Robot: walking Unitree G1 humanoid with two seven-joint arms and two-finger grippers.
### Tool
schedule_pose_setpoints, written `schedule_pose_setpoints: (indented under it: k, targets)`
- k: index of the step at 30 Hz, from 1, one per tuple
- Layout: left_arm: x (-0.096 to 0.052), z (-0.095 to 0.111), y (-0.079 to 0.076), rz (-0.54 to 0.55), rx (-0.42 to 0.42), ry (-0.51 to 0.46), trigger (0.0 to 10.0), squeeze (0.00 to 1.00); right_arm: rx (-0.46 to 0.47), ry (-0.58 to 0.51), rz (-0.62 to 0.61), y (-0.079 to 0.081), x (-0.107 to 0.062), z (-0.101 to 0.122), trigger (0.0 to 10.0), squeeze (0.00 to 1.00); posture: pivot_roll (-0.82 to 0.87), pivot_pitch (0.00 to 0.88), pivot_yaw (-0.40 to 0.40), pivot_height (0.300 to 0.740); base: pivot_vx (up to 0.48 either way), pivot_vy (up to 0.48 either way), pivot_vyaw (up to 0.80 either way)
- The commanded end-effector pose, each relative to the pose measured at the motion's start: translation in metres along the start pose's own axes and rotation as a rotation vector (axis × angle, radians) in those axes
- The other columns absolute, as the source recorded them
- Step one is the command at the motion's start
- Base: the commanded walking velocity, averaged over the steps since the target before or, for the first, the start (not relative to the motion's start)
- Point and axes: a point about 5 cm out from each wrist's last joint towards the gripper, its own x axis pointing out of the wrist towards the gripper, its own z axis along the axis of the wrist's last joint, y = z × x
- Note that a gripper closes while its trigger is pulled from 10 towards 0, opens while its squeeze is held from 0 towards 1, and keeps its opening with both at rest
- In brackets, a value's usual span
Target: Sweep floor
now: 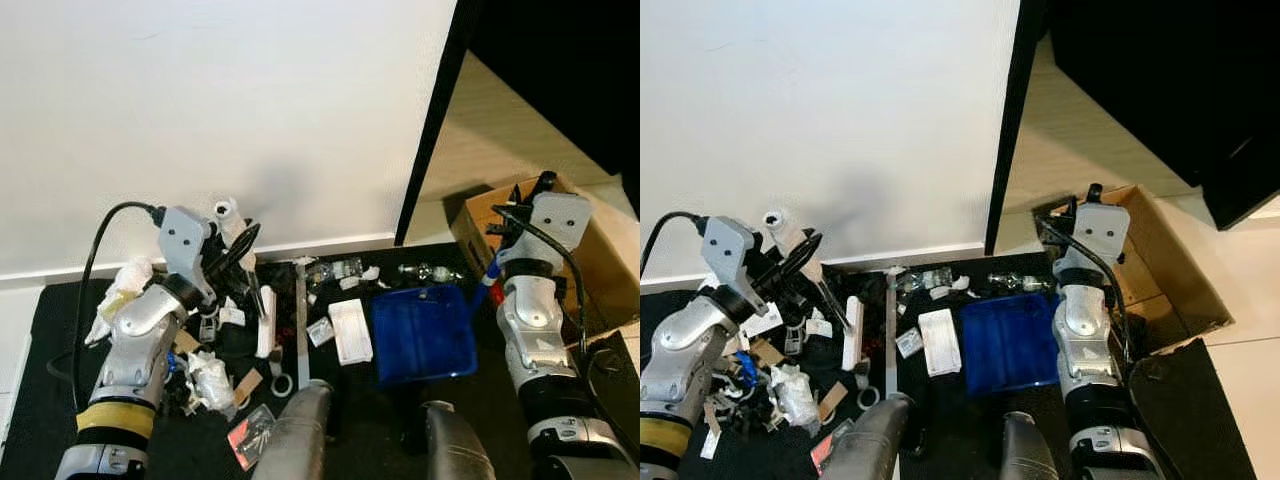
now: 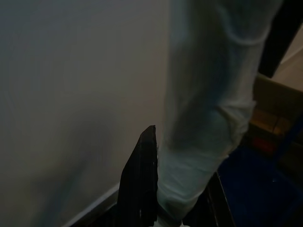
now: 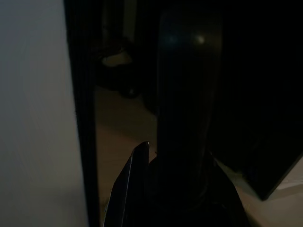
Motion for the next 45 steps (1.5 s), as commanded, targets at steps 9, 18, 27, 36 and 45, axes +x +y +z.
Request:
schedule_pose_setpoints:
  k: [9, 18, 27, 36, 45]
  targets:
    - [0.003, -0.021, -0.037, -0.045, -0.249, 0.015, 10.0, 0.0, -0.066, 0.038, 0.065, 0.001, -0.012, -0.017, 10.0, 0.0, 0.15, 0.233, 0.083, 0.74, 0.0, 0.0, 0.0]
    - [-0.001, -0.027, -0.057, -0.118, -0.266, 0.036, 10.0, 0.0, -0.08, 0.121, 0.099, 0.025, -0.026, -0.036, 10.0, 0.0, 0.18, 0.231, 0.101, 0.74, 0.0, 0.0, 0.0]
    - [-0.01, -0.02, -0.044, -0.09, -0.248, 0.044, 10.0, 0.0, -0.09, 0.14, 0.106, 0.028, -0.03, -0.042, 10.0, 0.0, 0.2, 0.237, 0.102, 0.74, 0.0, 0.0, 0.0]
    - [-0.01, -0.013, -0.005, -0.022, -0.184, 0.058, 10.0, 0.0, -0.028, 0.015, 0.106, 0.036, -0.012, -0.018, 10.0, 0.0, 0.22, 0.286, 0.121, 0.74, 0.0, 0.0, 0.0]
    - [0.002, -0.033, -0.006, 0.108, -0.272, 0.101, 10.0, 0.0, -0.078, 0.062, 0.195, 0.055, -0.026, -0.032, 10.0, 0.0, 0.24, 0.337, 0.137, 0.74, 0.0, 0.0, 0.0]
